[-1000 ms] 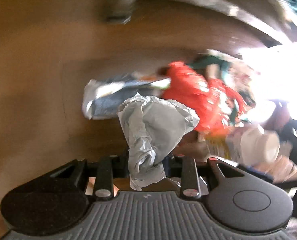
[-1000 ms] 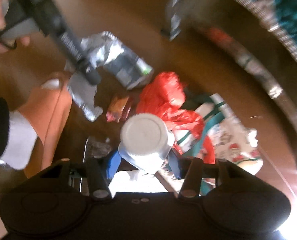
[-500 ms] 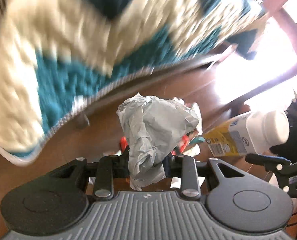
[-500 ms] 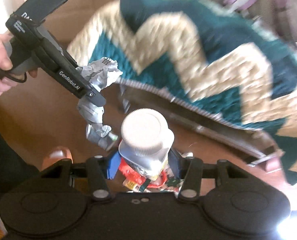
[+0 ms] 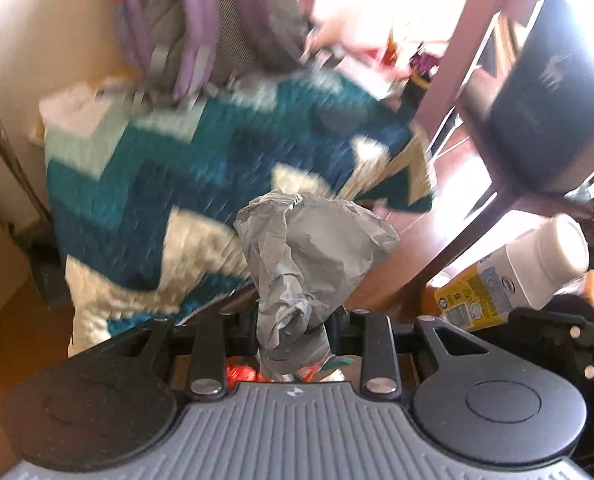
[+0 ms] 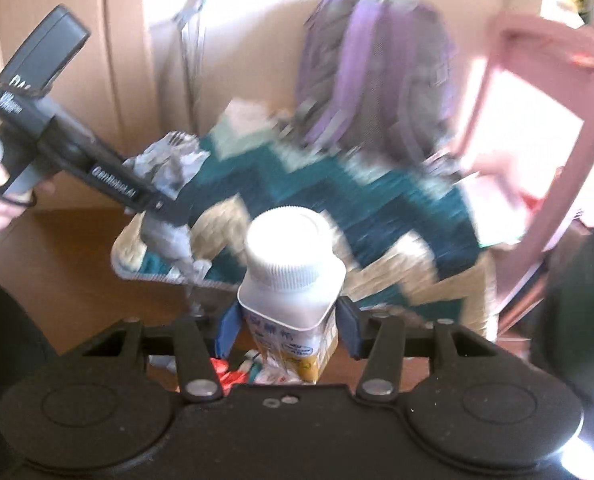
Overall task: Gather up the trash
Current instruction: 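Carry the grey paper and yogurt bottle with both tools over the green bin, then open both tools to drop the paper and bottle into the green bin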
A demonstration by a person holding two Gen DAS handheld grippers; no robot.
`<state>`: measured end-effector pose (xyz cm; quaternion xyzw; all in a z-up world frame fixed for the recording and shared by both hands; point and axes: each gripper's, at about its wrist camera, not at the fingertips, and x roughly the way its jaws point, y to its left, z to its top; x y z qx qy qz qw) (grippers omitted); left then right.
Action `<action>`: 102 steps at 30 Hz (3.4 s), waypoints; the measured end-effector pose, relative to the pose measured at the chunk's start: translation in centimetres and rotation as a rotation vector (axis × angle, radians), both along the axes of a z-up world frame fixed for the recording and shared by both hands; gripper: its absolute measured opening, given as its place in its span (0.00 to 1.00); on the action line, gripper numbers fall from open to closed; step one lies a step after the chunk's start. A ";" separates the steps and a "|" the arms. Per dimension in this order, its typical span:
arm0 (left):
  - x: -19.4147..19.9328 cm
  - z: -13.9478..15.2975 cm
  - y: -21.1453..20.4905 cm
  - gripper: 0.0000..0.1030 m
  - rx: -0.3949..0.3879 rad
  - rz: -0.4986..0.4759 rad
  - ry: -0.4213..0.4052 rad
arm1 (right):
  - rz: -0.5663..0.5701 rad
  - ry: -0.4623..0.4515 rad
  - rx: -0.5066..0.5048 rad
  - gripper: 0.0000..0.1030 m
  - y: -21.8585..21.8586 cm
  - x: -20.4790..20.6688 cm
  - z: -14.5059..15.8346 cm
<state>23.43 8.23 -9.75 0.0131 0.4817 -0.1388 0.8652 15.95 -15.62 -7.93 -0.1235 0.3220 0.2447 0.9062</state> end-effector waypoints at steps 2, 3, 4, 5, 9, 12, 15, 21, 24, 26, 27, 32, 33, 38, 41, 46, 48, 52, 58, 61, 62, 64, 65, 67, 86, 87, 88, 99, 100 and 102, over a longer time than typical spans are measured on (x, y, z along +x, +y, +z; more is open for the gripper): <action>-0.6 2.7 -2.0 0.29 0.001 -0.013 -0.037 | -0.024 -0.033 0.018 0.48 -2.0 -0.5 2.3; -0.9 4.0 -3.1 0.29 0.001 -0.022 -0.058 | -0.040 -0.051 0.025 0.47 -3.0 -0.8 3.2; -1.2 5.1 -4.0 0.29 0.003 -0.031 -0.074 | -0.053 -0.070 0.035 0.47 -4.1 -1.2 4.4; -1.5 6.3 -5.1 0.29 0.007 -0.040 -0.092 | -0.065 -0.084 0.046 0.47 -5.1 -1.4 5.3; -2.0 10.2 -9.3 0.29 -0.001 -0.074 -0.144 | -0.116 -0.152 0.083 0.47 -8.9 -2.3 8.9; -2.0 13.4 -12.7 0.29 -0.010 -0.105 -0.194 | -0.153 -0.215 0.111 0.47 -11.6 -2.8 11.6; -1.9 16.3 -15.8 0.29 -0.045 -0.141 -0.235 | -0.196 -0.279 0.130 0.47 -14.2 -3.0 14.1; -1.0 20.6 -21.2 0.29 -0.085 -0.190 -0.304 | -0.282 -0.372 0.152 0.47 -18.8 -2.3 18.0; -0.9 22.9 -23.3 0.29 -0.103 -0.212 -0.350 | -0.338 -0.419 0.147 0.47 -21.3 -1.6 20.0; -0.4 24.7 -25.1 0.29 -0.118 -0.224 -0.382 | -0.379 -0.443 0.140 0.47 -22.9 -1.4 21.2; -0.2 25.7 -26.2 0.29 -0.119 -0.233 -0.400 | -0.404 -0.457 0.130 0.47 -23.8 -0.9 21.7; 1.6 28.8 -32.1 0.29 -0.119 -0.275 -0.461 | -0.504 -0.465 0.121 0.47 -27.8 1.7 22.1; 2.1 29.0 -33.4 0.29 -0.124 -0.287 -0.465 | -0.519 -0.458 0.123 0.47 -28.6 2.2 21.8; 4.8 28.0 -39.2 0.29 -0.103 -0.330 -0.438 | -0.557 -0.391 0.140 0.47 -31.8 4.8 19.9; 6.8 26.0 -42.3 0.29 -0.078 -0.343 -0.395 | -0.548 -0.342 0.141 0.47 -32.8 6.3 18.4; 10.3 22.4 -45.0 0.29 -0.019 -0.324 -0.297 | -0.539 -0.268 0.112 0.47 -33.4 8.4 16.0; 11.5 21.4 -45.7 0.29 -0.004 -0.322 -0.258 | -0.539 -0.238 0.104 0.47 -33.6 8.9 15.4; 12.9 19.6 -46.7 0.29 0.028 -0.317 -0.202 | -0.528 -0.186 0.087 0.47 -34.0 9.7 14.8; 13.8 17.8 -48.3 0.29 0.091 -0.353 -0.152 | -0.509 -0.128 0.050 0.49 -34.2 10.3 14.1; 14.2 17.2 -48.8 0.30 0.091 -0.362 -0.124 | -0.511 -0.115 0.037 0.49 -34.4 10.4 13.8; 14.2 17.1 -48.8 0.30 0.097 -0.362 -0.117 | -0.514 -0.113 0.035 0.48 -34.5 10.3 13.7; 14.3 16.7 -49.0 0.36 0.110 -0.368 -0.110 | -0.515 -0.117 0.034 0.49 -34.6 10.2 13.7; 14.2 16.6 -49.0 0.39 0.108 -0.372 -0.108 | -0.517 -0.120 0.034 0.49 -34.6 10.0 13.7; 14.1 16.7 -48.9 0.53 0.099 -0.368 -0.114 | -0.508 -0.117 0.035 0.50 -34.7 9.9 13.7; 8.7 21.8 -42.6 0.73 0.050 -0.336 -0.230 | -0.449 -0.212 0.039 0.54 -30.2 3.9 18.2; 8.3 22.2 -42.1 0.76 0.045 -0.330 -0.237 | -0.444 -0.219 0.040 0.54 -29.7 3.5 18.5; 7.8 22.6 -41.5 0.79 0.041 -0.326 -0.249 | -0.438 -0.224 0.042 0.54 -29.3 3.2 18.8; 2.2 24.6 -34.5 0.79 0.039 -0.286 -0.327 | -0.320 -0.247 0.060 0.56 -23.8 -0.4 20.5; 1.8 24.7 -33.6 0.79 0.031 -0.279 -0.329 | -0.309 -0.246 0.062 0.56 -23.3 -0.7 20.5; 1.3 24.6 -32.1 0.80 0.017 -0.265 -0.331 | -0.287 -0.243 0.063 0.56 -22.3 -1.0 20.4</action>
